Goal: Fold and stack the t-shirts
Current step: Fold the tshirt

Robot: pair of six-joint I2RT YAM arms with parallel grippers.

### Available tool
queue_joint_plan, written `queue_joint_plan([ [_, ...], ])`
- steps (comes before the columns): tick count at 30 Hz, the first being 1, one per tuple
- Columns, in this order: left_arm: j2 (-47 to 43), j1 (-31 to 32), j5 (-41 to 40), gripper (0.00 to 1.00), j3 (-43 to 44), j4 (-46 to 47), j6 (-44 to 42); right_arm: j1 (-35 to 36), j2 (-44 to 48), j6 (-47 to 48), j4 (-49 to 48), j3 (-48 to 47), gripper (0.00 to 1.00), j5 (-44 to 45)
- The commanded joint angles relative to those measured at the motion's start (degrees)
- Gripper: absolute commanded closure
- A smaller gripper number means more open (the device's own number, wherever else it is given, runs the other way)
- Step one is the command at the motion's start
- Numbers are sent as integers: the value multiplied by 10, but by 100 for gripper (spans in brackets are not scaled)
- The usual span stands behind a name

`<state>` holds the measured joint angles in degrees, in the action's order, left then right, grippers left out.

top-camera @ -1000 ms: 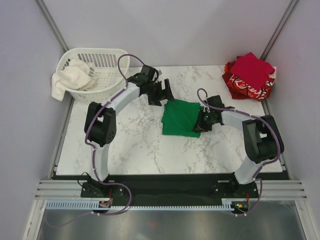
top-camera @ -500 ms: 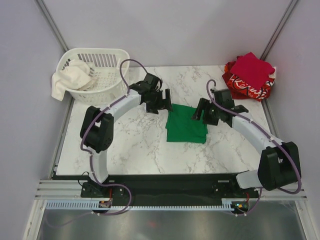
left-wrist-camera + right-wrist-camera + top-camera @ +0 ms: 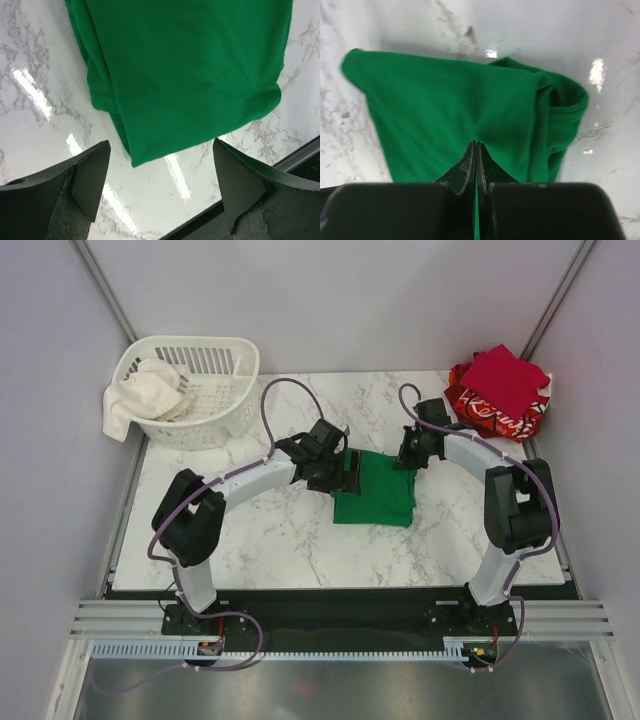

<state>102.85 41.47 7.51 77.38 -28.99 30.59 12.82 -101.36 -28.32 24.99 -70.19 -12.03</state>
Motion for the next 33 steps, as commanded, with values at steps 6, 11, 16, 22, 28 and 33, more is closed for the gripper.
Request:
queue_joint_plan([
  [6, 94, 11, 12, 11, 8, 78, 25, -64, -68, 31, -8, -43, 99, -5],
  [11, 116, 12, 1, 12, -28, 80, 50, -83, -103, 32, -21, -28, 99, -10],
  [16, 88, 13, -14, 12, -67, 83, 62, -109, -133, 25, -23, -23, 100, -4],
  [22, 70, 16, -18, 12, -87, 92, 54, -104, -94, 47, -18, -45, 60, -8],
  [28, 72, 24, -24, 11, -94, 97, 51, -75, -2, 78, 4, -86, 15, -61],
  [33, 35, 22, -37, 8, -102, 97, 50, -82, 66, 56, 8, -32, 13, -4],
])
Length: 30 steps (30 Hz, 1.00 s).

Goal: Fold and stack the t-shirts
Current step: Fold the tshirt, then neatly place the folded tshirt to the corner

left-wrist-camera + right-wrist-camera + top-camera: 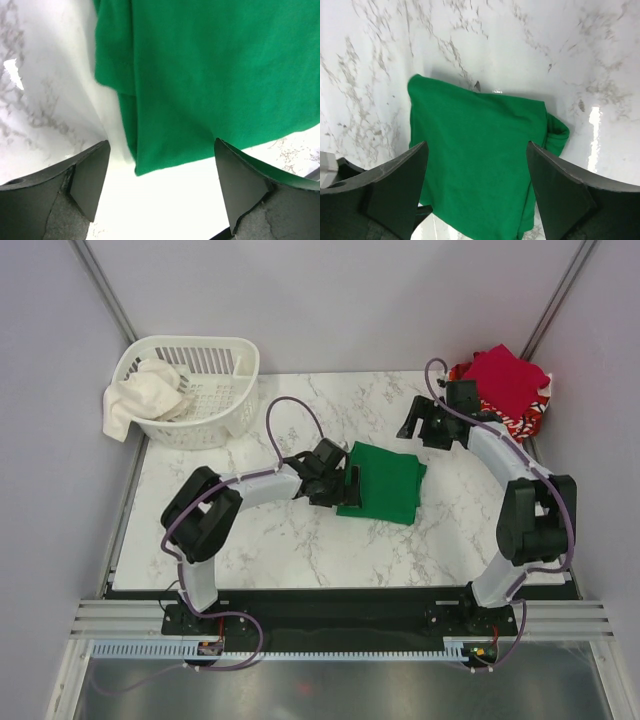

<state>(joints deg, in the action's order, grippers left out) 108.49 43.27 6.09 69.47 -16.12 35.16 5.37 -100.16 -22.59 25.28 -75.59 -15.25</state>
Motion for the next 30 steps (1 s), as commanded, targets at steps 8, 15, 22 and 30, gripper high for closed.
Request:
queue_joint_plan([
  [8, -175, 3, -123, 0, -127, 7, -18, -31, 114, -38, -66, 178, 11, 36],
  [15, -314, 2, -108, 0, -281, 186, -22, -52, 96, -94, -265, 301, 12, -74],
  [22, -364, -6, -100, 0, -353, 257, -11, -52, 34, -128, -352, 337, 14, -79],
  [30, -376, -9, -100, 0, -371, 270, -3, -68, -15, -171, -447, 389, 20, -78],
])
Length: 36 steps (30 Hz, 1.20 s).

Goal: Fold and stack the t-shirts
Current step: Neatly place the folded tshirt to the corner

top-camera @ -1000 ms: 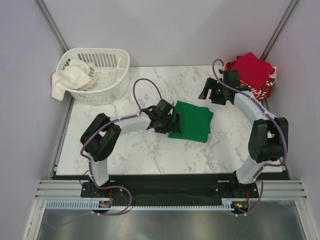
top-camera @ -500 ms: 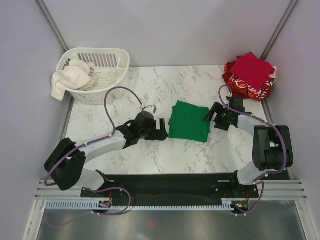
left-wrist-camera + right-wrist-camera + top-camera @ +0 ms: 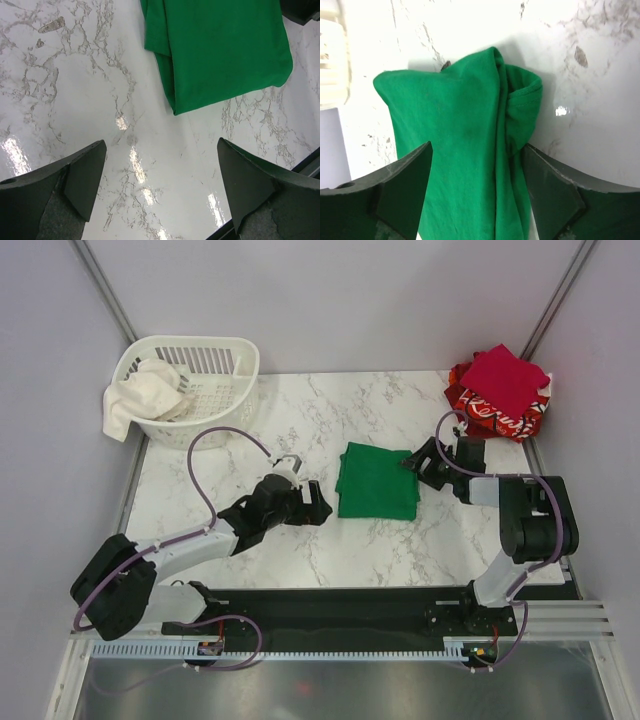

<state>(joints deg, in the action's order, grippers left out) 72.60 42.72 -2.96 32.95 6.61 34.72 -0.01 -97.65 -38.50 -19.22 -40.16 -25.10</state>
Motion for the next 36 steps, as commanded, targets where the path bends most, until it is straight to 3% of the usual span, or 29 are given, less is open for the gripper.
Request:
queue_joint_plan([
  [1, -18, -4, -9, 0, -7, 43, 2, -14, -47, -15, -15, 37, 21, 22],
  [7, -12, -4, -6, 0, -4, 45, 2, -15, -69, -30, -64, 43, 38, -10],
  [13, -10, -4, -6, 1, -3, 45, 2, -7, -92, -45, -132, 68, 78, -47],
  [14, -11, -4, -6, 1, -3, 45, 2, -5, -92, -47, -137, 71, 91, -53],
  [15, -11, -4, -6, 1, -3, 44, 3, -4, -90, -47, -143, 73, 98, -55],
  [20, -10, -4, -6, 1, -3, 44, 2, -4, -41, -39, -116, 47, 100, -55],
  [25, -11, -5, -6, 2, -5, 45, 1, 11, 44, 27, 73, -92, 100, -1],
  [27, -11, -5, -5, 2, -3, 45, 2, 10, 44, 51, 135, -138, 100, 9],
  [36, -9, -6, -3, 2, -3, 45, 0, 11, -22, 78, 233, -340, 100, 1],
])
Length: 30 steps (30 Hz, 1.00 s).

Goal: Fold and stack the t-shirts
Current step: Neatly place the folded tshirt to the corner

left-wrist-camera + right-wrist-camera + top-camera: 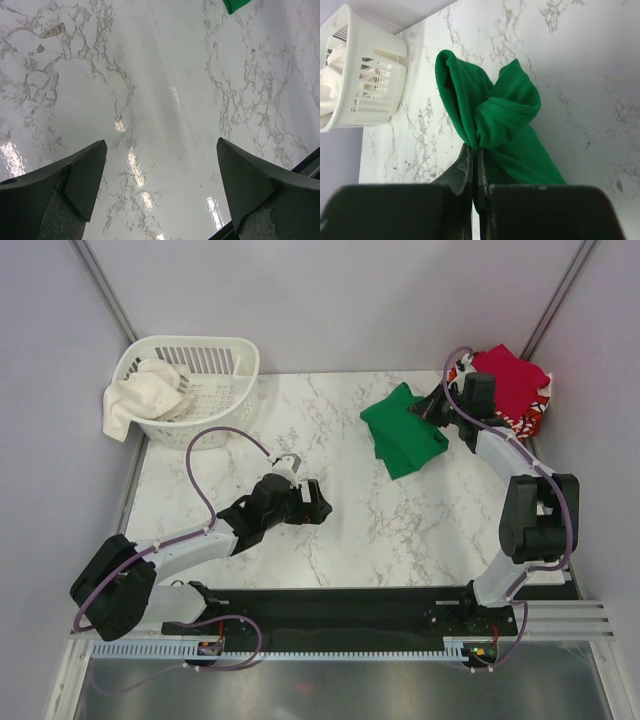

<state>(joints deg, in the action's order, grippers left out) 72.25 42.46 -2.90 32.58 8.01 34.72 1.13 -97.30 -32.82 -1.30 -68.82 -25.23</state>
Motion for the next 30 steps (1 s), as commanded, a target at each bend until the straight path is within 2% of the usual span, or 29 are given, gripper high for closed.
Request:
queue_joint_plan([
  [1, -4, -4, -3, 2, 0, 31, 0, -1, -32, 23, 60, -85, 100, 4],
  [6, 0, -4, -1, 2, 3, 31, 0, -2, -75, 44, 125, -185, 100, 16],
  [12, 3, -4, 0, 3, 4, 31, 1, -5, -130, 49, 210, -350, 100, 19],
  [15, 3, -5, -1, 3, 3, 31, 2, -9, -164, 43, 256, -455, 100, 20],
  [18, 7, -7, 5, 3, 5, 32, 2, -48, -205, 18, 298, -603, 100, 10],
  [19, 9, -8, 7, 3, 6, 32, 1, -59, -213, 7, 305, -625, 100, 4],
  [23, 9, -9, 11, 3, 6, 32, 1, -153, -249, -62, 293, -660, 100, -30],
  [24, 11, -9, 12, 3, 3, 32, 2, -197, -260, -74, 272, -653, 100, -31],
  [26, 8, -10, 13, 4, 3, 34, 2, -259, -283, -115, 242, -613, 100, -53],
  [30, 14, -9, 16, 4, 6, 35, 1, -304, -332, -129, 165, -526, 100, -47],
])
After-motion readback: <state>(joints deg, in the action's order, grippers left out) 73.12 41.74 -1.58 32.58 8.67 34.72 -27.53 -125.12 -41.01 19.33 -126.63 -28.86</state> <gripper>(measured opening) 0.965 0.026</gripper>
